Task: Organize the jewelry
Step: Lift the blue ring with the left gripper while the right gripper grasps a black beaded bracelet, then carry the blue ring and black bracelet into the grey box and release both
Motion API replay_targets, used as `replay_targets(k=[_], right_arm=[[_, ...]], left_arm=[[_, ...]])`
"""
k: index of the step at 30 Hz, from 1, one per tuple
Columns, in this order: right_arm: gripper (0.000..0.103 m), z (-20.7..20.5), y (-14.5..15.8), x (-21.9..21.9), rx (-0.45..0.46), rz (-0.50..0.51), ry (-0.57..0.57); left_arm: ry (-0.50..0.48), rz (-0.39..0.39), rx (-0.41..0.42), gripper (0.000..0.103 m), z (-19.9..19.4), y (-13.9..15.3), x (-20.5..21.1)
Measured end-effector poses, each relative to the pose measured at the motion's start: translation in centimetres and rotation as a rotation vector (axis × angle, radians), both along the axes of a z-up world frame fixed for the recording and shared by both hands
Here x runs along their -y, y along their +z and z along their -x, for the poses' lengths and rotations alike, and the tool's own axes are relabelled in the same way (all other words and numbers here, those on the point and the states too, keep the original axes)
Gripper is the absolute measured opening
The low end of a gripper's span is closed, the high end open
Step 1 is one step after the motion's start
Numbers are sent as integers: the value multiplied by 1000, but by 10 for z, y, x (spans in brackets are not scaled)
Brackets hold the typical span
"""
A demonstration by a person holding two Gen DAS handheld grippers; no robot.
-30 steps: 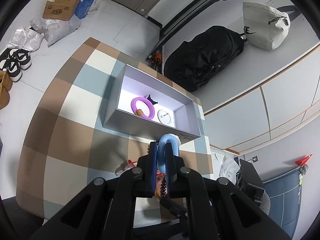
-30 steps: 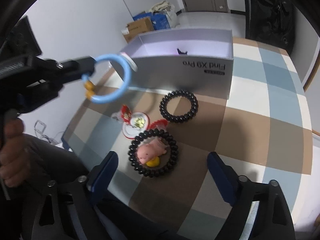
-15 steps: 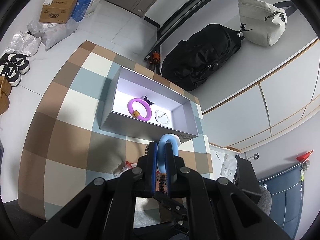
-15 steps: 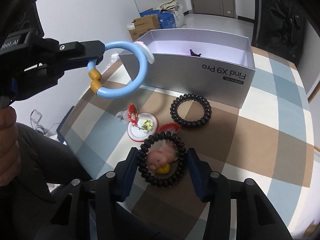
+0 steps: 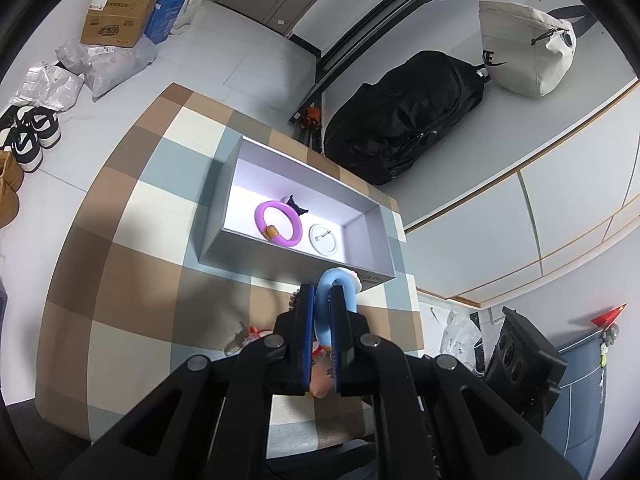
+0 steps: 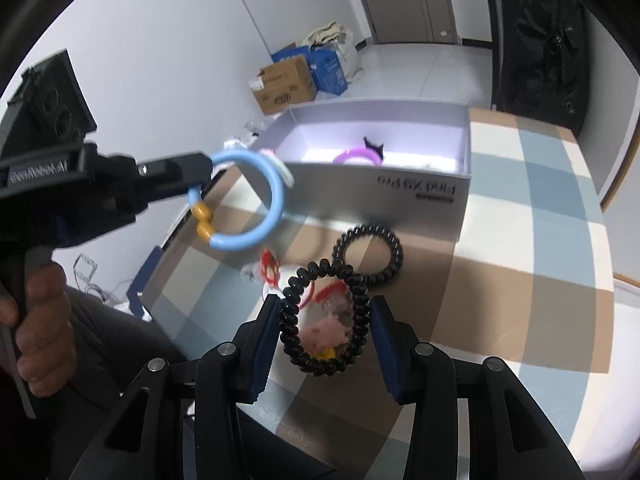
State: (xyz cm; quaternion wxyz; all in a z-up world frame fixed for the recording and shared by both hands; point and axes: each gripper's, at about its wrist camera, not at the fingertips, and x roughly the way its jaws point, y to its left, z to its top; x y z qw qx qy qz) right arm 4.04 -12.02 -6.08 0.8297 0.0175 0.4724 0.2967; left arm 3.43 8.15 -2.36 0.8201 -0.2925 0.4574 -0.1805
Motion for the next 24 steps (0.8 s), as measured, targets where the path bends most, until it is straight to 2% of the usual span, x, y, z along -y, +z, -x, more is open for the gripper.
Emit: replay_targets(k=[13,24], right_arm=[[43,-25,43,12,93,-76,-73],[43,-63,51,4,72,-53,-76]], left_arm=[[31,39,46,3,-17,14,2],[45,77,7,3,-52,9,6]])
